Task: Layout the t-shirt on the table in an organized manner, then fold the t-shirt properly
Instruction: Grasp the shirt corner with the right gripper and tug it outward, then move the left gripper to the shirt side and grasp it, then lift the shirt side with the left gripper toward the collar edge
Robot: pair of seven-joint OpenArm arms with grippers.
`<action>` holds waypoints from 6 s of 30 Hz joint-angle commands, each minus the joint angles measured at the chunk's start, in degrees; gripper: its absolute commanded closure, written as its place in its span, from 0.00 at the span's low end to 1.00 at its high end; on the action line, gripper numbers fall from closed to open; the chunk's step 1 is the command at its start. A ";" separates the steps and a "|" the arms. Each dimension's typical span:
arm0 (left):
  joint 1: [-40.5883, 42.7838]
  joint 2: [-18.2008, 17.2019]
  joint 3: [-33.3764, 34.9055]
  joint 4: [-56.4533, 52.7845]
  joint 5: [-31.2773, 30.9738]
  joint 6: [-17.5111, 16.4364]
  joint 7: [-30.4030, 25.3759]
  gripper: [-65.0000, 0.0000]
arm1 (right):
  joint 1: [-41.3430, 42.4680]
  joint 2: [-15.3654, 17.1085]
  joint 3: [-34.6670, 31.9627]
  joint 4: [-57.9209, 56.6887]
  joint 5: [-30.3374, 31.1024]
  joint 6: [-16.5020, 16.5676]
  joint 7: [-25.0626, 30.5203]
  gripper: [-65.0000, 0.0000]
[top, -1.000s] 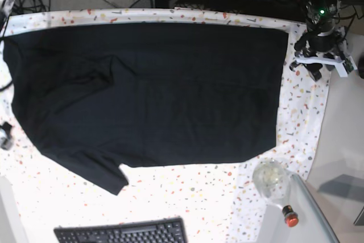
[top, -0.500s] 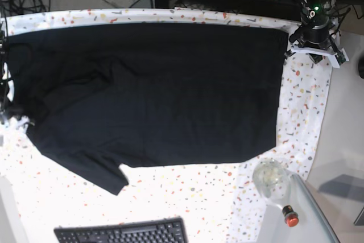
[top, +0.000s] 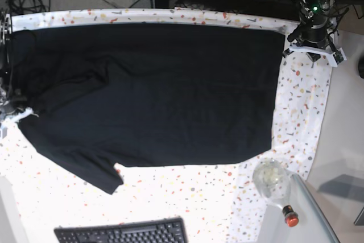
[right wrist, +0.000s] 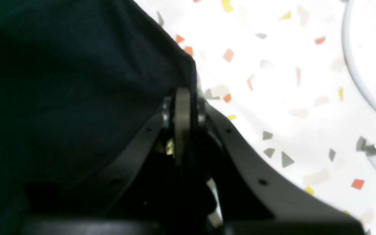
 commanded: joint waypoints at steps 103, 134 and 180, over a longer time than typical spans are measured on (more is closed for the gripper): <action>-40.39 -4.76 0.05 -29.89 0.54 -9.47 13.59 0.10 | -10.10 -16.13 31.45 55.41 -1.84 6.78 -48.33 1.00; -48.56 -4.41 16.05 -43.69 8.36 -12.20 5.07 1.00 | -11.24 -15.96 31.45 55.41 -1.84 6.87 -48.25 1.00; -14.80 -2.48 13.59 6.86 24.63 -12.55 28.27 0.11 | -11.15 -16.05 31.45 55.41 -1.84 6.87 -48.25 1.00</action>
